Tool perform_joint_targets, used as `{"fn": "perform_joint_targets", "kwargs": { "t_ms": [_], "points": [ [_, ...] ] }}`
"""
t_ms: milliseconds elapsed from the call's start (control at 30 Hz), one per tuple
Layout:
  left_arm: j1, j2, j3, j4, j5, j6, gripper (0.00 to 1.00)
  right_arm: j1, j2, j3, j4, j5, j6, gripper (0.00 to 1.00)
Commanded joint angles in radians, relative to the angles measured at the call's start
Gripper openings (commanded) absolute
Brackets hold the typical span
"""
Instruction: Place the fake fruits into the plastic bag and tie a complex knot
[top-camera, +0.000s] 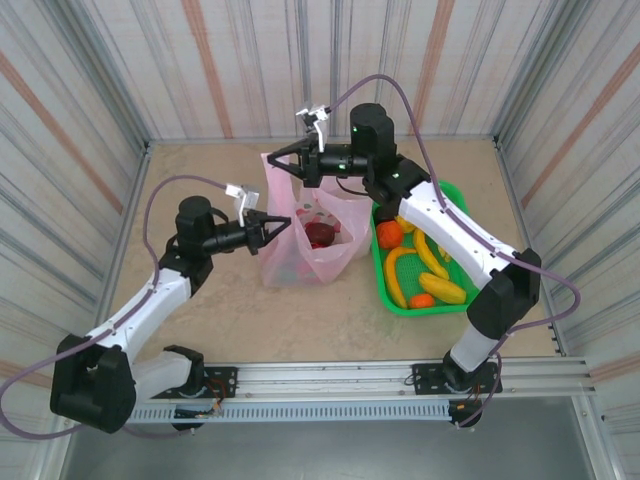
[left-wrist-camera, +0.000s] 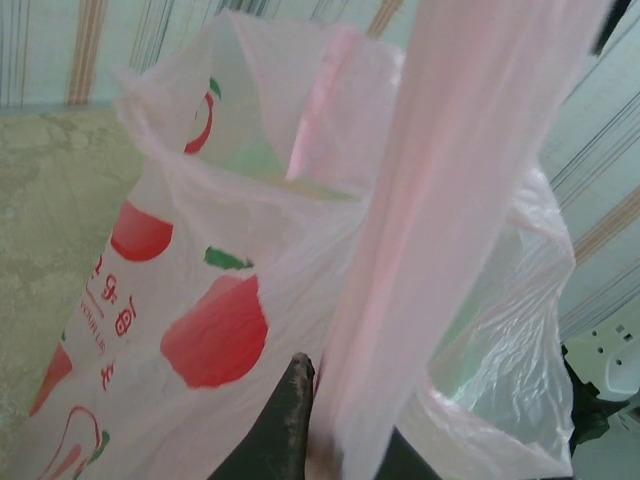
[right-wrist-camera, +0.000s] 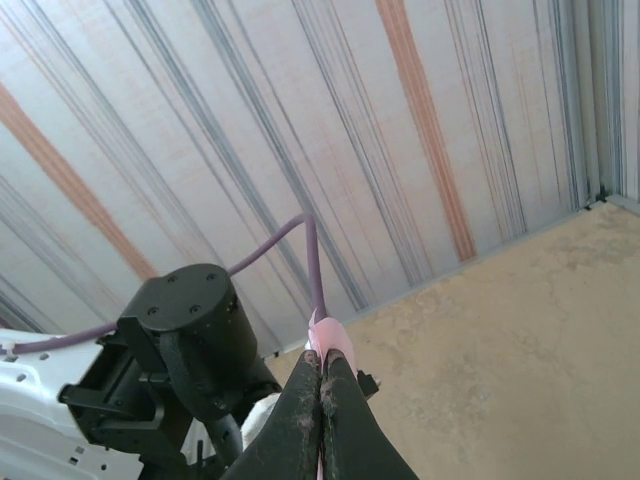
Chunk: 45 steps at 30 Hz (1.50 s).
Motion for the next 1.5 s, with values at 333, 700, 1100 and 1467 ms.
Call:
{"fn": "perform_joint_targets", "kwargs": {
  "t_ms": [333,700,1100,1467],
  "points": [
    [-0.006,-0.01,-0.015,0.006,-0.011,-0.012,0.0,-0.092,-0.095,0.085,-0.252,0.016,-0.137,0.33],
    [-0.006,-0.01,0.002,-0.019,-0.017,-0.001,0.0,-0.088,-0.146,0.263,-0.992,0.206,-0.523,0.62],
    [-0.006,-0.013,0.006,-0.035,-0.019,0.005,0.0,0.027,0.078,0.435,-1.225,0.413,-0.597,0.51],
    [-0.005,-0.024,0.015,-0.046,-0.011,0.011,0.0,0.02,0.067,0.431,-1.164,0.353,-0.609,0.01]
  ]
}}
